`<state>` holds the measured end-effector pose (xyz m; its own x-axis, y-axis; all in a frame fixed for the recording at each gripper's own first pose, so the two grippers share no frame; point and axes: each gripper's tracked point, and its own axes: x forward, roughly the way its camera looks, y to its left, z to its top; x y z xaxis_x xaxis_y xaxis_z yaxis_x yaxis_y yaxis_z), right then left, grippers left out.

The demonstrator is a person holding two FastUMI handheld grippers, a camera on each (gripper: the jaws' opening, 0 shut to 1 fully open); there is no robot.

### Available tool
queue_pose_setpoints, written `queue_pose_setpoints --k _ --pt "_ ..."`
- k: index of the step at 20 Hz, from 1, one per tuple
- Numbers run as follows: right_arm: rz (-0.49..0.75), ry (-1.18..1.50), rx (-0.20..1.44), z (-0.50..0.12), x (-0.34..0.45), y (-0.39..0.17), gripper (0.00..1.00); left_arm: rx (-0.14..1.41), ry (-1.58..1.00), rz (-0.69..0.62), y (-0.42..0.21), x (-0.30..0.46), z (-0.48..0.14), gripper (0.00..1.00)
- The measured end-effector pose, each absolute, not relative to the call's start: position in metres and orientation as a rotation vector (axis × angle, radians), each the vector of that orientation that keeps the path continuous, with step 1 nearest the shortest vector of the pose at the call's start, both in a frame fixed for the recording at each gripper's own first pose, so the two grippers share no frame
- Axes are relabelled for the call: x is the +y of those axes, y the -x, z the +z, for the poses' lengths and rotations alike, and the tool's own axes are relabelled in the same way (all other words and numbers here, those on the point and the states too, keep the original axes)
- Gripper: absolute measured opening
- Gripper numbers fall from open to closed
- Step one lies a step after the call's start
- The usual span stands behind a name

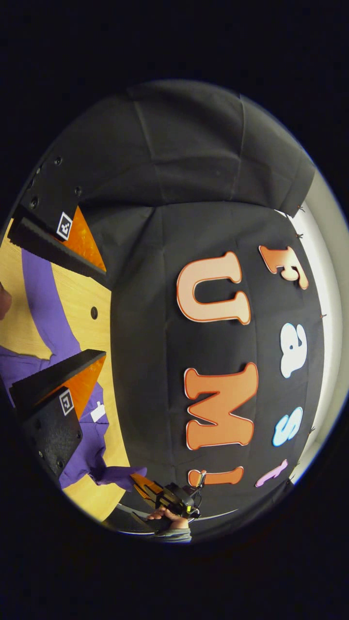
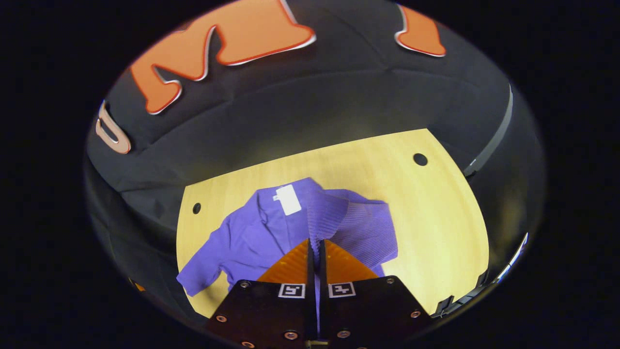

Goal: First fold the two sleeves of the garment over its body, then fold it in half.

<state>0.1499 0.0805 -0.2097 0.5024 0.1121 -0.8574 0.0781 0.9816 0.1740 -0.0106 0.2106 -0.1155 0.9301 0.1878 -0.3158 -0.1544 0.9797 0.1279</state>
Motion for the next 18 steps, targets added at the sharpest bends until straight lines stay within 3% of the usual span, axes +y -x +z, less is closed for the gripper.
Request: queue_pose_setpoints --k 7,9,11,13,14,18 --pt "0.171 -0.259 1.004 -0.194 0.184 -0.150 0.08 0.388 -0.118 0.193 0.000 0.260 -0.135 0.95" --pt "0.189 -0.265 0.963 -0.186 0.192 -0.149 0.22 0.411 -0.116 0.198 -0.003 0.272 -0.145 0.95" --pt "0.185 -0.273 0.914 -0.169 0.189 -0.147 0.49 0.432 -0.109 0.202 -0.012 0.282 -0.152 0.95" --pt "0.168 -0.284 0.841 -0.145 0.177 -0.147 0.45 0.451 -0.096 0.205 -0.016 0.292 -0.160 0.95" --pt "0.162 -0.291 0.800 -0.133 0.171 -0.147 0.65 0.470 -0.087 0.206 -0.018 0.296 -0.167 0.95" --pt "0.103 -0.299 0.615 -0.078 0.135 -0.144 0.89 0.606 -0.025 0.223 -0.019 0.318 -0.205 0.95"
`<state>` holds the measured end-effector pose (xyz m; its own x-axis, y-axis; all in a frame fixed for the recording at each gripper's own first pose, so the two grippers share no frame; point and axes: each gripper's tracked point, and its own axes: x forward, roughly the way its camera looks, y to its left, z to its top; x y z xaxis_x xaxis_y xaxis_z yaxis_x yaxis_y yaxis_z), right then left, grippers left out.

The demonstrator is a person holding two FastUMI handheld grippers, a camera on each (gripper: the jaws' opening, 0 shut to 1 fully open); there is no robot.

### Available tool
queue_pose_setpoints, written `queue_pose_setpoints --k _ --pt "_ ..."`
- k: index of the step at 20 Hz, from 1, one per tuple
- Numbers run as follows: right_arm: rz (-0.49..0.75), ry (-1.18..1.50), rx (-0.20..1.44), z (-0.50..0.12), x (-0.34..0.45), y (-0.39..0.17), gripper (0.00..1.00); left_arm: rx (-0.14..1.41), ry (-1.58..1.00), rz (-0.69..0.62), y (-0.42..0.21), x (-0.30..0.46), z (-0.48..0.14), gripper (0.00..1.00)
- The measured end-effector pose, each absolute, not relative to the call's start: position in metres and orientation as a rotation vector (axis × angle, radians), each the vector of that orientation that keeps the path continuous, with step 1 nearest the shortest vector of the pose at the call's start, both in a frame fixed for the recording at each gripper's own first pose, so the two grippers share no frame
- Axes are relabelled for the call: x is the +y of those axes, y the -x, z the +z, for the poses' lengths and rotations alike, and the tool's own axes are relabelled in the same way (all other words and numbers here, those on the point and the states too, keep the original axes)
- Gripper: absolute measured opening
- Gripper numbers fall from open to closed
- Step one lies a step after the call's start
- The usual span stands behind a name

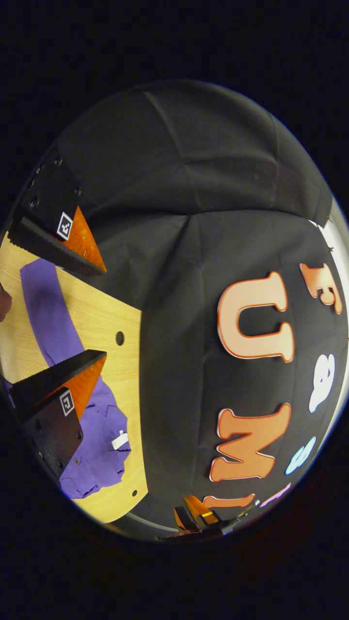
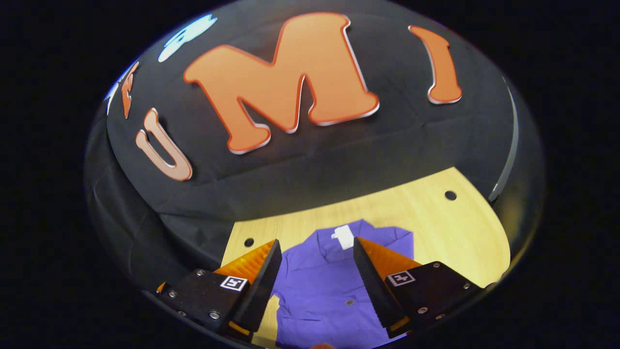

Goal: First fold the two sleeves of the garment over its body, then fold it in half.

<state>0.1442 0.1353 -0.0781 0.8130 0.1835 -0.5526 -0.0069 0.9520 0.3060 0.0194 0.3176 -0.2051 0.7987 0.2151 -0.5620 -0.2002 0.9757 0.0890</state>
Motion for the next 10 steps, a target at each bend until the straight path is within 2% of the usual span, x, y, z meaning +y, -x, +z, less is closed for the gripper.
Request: queue_pose_setpoints --k 2,5,6,7,10 --pt "0.057 -0.283 0.529 -0.057 0.115 -0.138 0.94 0.699 0.022 0.222 -0.015 0.322 -0.229 0.95" --pt "0.003 -0.232 0.435 -0.033 0.092 -0.130 0.95 0.855 0.071 0.234 -0.010 0.330 -0.264 0.96" --pt "-0.012 -0.209 0.404 -0.026 0.084 -0.128 1.00 0.904 0.090 0.237 -0.009 0.331 -0.275 0.95" --pt "-0.029 -0.183 0.378 -0.018 0.076 -0.123 0.95 0.950 0.105 0.254 -0.007 0.335 -0.287 0.96" --pt "-0.052 -0.111 0.287 0.005 0.062 -0.108 0.95 1.094 0.159 0.286 0.002 0.343 -0.320 0.97"
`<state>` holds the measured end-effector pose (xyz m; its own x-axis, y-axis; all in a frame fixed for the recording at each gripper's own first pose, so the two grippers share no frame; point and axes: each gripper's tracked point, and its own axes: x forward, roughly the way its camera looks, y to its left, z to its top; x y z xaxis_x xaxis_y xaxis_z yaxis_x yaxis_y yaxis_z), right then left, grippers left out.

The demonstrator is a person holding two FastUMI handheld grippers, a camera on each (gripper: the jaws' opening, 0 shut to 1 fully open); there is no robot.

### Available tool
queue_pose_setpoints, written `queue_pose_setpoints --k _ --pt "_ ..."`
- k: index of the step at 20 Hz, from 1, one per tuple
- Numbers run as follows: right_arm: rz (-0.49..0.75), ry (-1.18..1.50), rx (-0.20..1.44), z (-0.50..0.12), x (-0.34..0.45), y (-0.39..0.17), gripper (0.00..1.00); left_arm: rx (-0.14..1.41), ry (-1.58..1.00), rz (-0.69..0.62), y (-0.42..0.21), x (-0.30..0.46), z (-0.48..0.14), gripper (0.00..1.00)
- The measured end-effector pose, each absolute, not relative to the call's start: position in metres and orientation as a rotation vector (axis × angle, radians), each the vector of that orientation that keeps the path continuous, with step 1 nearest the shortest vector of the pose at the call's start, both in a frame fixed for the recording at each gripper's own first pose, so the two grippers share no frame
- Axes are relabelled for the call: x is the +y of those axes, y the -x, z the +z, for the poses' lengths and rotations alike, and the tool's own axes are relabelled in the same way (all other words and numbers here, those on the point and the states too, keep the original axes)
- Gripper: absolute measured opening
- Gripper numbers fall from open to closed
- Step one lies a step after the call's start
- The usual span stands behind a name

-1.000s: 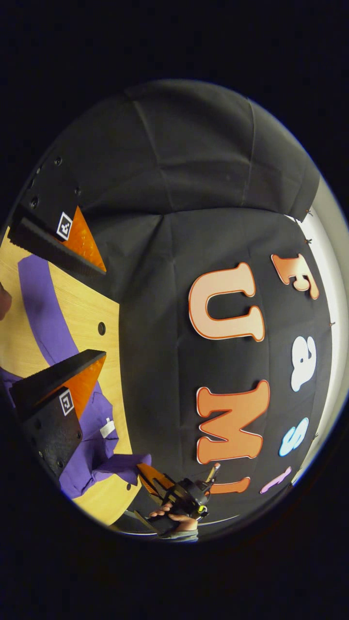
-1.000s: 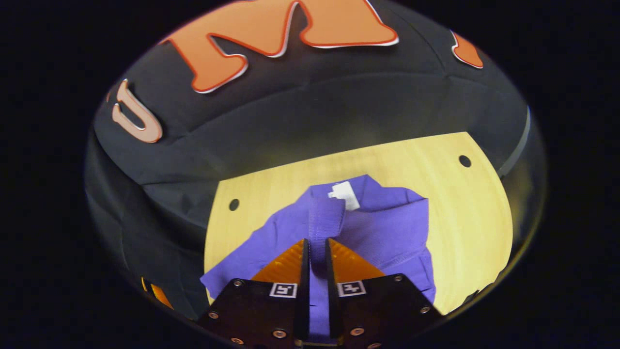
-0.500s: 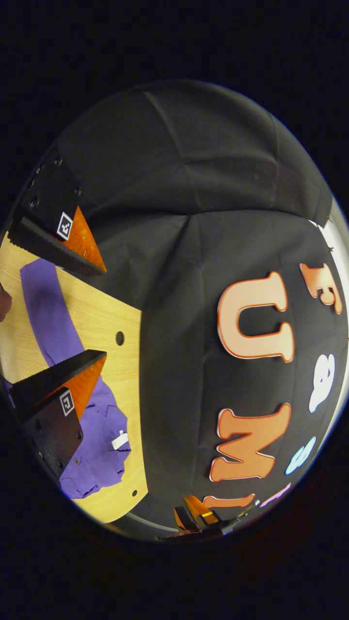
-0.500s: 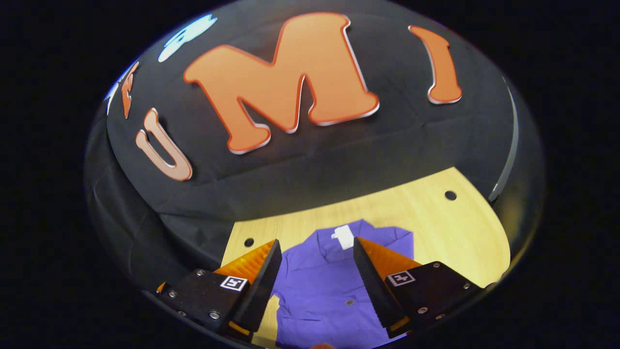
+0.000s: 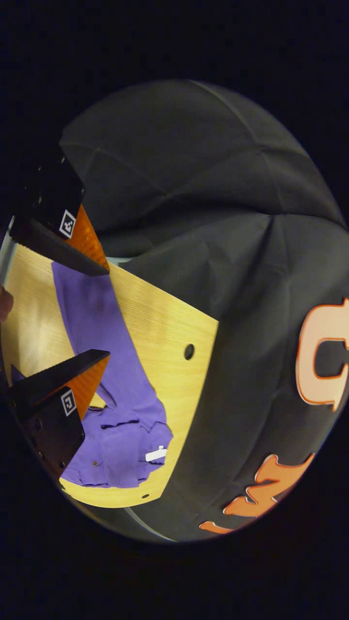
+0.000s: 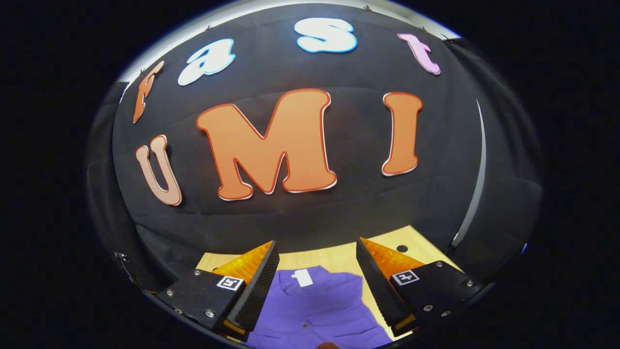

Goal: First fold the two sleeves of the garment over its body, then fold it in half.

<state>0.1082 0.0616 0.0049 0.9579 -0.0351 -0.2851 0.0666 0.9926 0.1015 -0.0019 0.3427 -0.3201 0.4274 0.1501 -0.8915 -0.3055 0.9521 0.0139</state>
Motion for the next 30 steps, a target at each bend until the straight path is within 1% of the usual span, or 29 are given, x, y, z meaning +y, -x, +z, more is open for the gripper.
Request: queue_pose_setpoints --k 2,3,4,10,12,17,22,24,26,29,30 --pt "-0.061 -0.064 0.241 0.018 0.057 -0.100 0.95 1.166 0.202 0.318 0.008 0.349 -0.338 0.98" --pt "-0.067 -0.043 0.221 0.025 0.055 -0.097 1.00 1.203 0.216 0.334 0.014 0.352 -0.346 0.98" --pt "-0.073 -0.023 0.202 0.030 0.052 -0.093 0.95 1.233 0.234 0.339 0.017 0.353 -0.356 0.98" --pt "-0.101 0.019 0.144 0.045 0.035 -0.070 0.95 1.424 0.355 0.371 0.054 0.366 -0.402 0.99" --pt "-0.102 0.028 0.132 0.046 0.032 -0.063 0.95 1.472 0.396 0.385 0.066 0.372 -0.412 0.96" --pt "-0.084 0.023 0.110 0.044 0.031 -0.048 0.95 1.565 0.471 0.420 0.086 0.375 -0.439 0.96" --pt "-0.091 0.044 0.124 0.038 0.028 -0.039 0.95 1.608 0.492 0.465 0.091 0.383 -0.459 0.96" --pt "-0.091 0.044 0.125 0.037 0.027 -0.036 0.95 1.628 0.478 0.485 0.092 0.385 -0.463 0.93" --pt "-0.095 0.049 0.125 0.037 0.024 -0.033 0.95 1.636 0.442 0.510 0.091 0.393 -0.465 0.87" --pt "-0.105 0.062 0.134 0.035 0.016 -0.029 0.95 1.629 0.468 0.521 0.086 0.391 -0.468 0.39" --pt "-0.103 0.063 0.137 0.035 0.015 -0.030 0.95 1.627 0.493 0.533 0.084 0.388 -0.467 0.32"
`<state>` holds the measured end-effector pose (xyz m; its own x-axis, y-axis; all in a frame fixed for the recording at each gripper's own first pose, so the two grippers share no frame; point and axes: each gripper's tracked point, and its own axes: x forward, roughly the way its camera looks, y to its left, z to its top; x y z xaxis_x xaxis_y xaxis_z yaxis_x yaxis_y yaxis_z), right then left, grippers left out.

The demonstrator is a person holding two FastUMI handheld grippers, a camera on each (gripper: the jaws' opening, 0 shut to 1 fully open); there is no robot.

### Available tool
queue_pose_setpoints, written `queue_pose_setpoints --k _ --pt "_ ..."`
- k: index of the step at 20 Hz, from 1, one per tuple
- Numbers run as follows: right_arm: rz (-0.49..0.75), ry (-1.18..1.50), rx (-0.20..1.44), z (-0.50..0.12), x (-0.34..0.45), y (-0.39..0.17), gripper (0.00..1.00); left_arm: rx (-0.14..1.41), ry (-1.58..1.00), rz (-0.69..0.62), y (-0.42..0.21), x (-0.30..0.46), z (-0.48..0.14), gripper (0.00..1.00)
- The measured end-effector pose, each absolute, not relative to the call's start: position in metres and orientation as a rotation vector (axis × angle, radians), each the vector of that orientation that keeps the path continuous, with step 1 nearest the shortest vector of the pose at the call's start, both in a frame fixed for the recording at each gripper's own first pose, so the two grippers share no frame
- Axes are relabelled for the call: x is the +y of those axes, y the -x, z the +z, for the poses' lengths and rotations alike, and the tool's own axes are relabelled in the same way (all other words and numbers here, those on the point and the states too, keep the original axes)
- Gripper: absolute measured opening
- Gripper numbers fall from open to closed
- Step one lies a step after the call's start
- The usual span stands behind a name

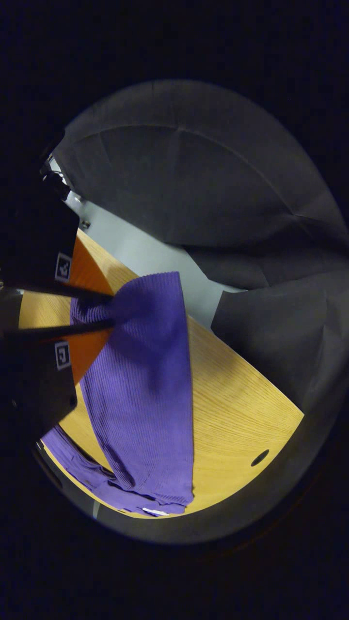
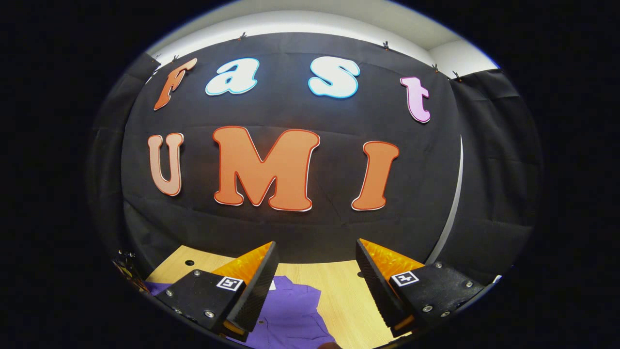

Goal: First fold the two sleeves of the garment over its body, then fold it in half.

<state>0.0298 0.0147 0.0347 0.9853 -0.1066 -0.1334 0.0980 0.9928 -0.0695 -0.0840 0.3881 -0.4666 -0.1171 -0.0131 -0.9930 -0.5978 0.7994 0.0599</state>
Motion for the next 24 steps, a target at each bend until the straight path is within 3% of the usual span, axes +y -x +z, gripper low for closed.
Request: queue_pose_setpoints --k 1,3,14,24 --pt "-0.096 0.060 0.142 0.033 0.012 -0.030 0.95 1.626 0.495 0.531 0.082 0.387 -0.466 0.11" --pt "-0.092 0.057 0.155 0.029 0.002 -0.032 0.95 1.617 0.515 0.529 0.080 0.381 -0.462 0.07" --pt "-0.001 0.055 0.137 0.020 -0.055 -0.063 0.95 1.407 0.351 0.365 0.000 0.283 -0.348 0.04" --pt "0.022 0.036 0.127 0.018 -0.097 -0.059 0.95 1.298 0.157 0.071 -0.100 0.123 -0.254 0.04"
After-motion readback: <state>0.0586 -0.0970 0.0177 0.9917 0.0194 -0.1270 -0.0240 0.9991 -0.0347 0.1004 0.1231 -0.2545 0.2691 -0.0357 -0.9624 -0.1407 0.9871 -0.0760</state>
